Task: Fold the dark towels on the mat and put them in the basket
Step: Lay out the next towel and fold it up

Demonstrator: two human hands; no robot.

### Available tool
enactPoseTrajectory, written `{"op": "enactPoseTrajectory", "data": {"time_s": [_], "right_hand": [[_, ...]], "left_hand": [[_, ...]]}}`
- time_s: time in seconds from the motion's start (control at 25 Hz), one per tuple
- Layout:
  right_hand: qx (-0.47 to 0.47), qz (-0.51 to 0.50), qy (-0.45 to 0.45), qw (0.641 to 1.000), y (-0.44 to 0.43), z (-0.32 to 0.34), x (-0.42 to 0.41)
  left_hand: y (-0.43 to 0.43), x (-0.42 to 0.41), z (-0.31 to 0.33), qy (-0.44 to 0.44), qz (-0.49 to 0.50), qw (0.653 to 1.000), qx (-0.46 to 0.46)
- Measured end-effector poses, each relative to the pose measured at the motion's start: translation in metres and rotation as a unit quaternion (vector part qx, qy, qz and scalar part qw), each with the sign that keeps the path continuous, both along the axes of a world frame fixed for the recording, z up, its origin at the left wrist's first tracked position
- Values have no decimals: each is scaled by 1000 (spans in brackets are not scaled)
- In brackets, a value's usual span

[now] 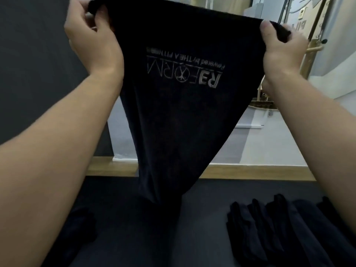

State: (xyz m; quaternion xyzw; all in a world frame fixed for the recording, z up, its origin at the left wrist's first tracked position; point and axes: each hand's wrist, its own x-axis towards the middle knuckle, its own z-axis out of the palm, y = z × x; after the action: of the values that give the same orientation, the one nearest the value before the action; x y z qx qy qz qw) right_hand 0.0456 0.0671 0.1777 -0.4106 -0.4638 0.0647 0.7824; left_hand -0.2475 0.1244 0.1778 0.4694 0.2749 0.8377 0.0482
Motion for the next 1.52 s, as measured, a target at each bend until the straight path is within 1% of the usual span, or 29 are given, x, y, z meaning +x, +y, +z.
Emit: {"op": "enactPoseTrajectory", "data": {"time_s": [0.08,0.12,0.2,0.28,0.32,0.36,0.4,0.44,0.48,0.52,0.56,0.6,0.64,0.68,0.72,0.76,0.84,0.92,1.0,1.08,1.12,1.16,1.24,1.28,1.32,1.36,1.4,1.48,1.52], "right_hand": [[-50,63,42,996,-5,-23,-8],[-80,83,39,993,-7,-37,-14],[-156,117,24,981,-12,-78,-27],[-259,164,19,952,-18,-129,-35],[-315,189,20,930,-21,-158,-37],[-368,209,24,906,-22,-188,-37],[-412,218,31,884,-23,-219,-36],[-451,219,39,864,-24,-248,-34],[-491,217,40,843,-24,-276,-32],[-532,218,31,818,-25,-302,-30],[-571,220,22,791,-27,-324,-28],[-603,222,19,766,-29,-343,-28],[-624,225,20,748,-30,-356,-29],[-636,223,23,738,-28,-366,-29],[-641,211,27,738,-25,-372,-29],[-637,191,32,746,-20,-376,-30],[-613,160,64,771,-5,-383,-33],[-582,147,79,796,13,-388,-38],[-555,125,71,819,38,-394,-40],[-529,93,65,841,69,-405,-38],[-522,71,65,847,84,-412,-37],[-520,49,63,850,96,-425,-35],[-529,24,50,847,101,-453,-39],[-547,29,48,835,93,-467,-44],[-574,39,51,817,80,-479,-51],[-598,49,54,798,63,-490,-56],[-610,55,55,788,45,-496,-59],[-626,79,42,775,8,-497,-62],[-647,100,26,756,-11,-494,-61]], "left_hand": [[-9,-14,-24,-27,40,998,-51],[-12,-21,-40,-47,40,995,-80],[-17,-34,-86,-71,4,988,-136],[-20,-48,-145,-56,-28,970,-236],[-20,-55,-178,-42,-48,951,-303],[-23,-62,-210,-27,-77,924,-374],[-26,-70,-240,-5,-105,886,-451],[-32,-78,-265,28,-132,840,-525],[-37,-86,-290,73,-156,780,-602],[-41,-95,-310,127,-171,711,-670],[-44,-102,-326,177,-176,648,-720],[-44,-109,-337,211,-179,598,-752],[-41,-113,-346,224,-190,571,-767],[-38,-112,-353,214,-205,564,-771],[-33,-111,-359,193,-222,570,-768],[-28,-106,-364,168,-236,586,-757],[-9,-99,-385,114,-233,637,-726],[13,-95,-403,64,-188,699,-687],[36,-92,-414,38,-142,745,-651],[57,-86,-422,4,-108,771,-627],[65,-83,-427,-5,-94,780,-618],[71,-79,-434,-2,-84,780,-620],[69,-77,-454,37,-84,761,-642],[62,-78,-462,64,-99,738,-665],[51,-82,-465,92,-116,706,-693],[40,-88,-465,120,-132,671,-719],[29,-97,-462,145,-149,633,-745],[9,-117,-457,196,-204,535,-796],[-4,-125,-456,231,-236,481,-812]]}}
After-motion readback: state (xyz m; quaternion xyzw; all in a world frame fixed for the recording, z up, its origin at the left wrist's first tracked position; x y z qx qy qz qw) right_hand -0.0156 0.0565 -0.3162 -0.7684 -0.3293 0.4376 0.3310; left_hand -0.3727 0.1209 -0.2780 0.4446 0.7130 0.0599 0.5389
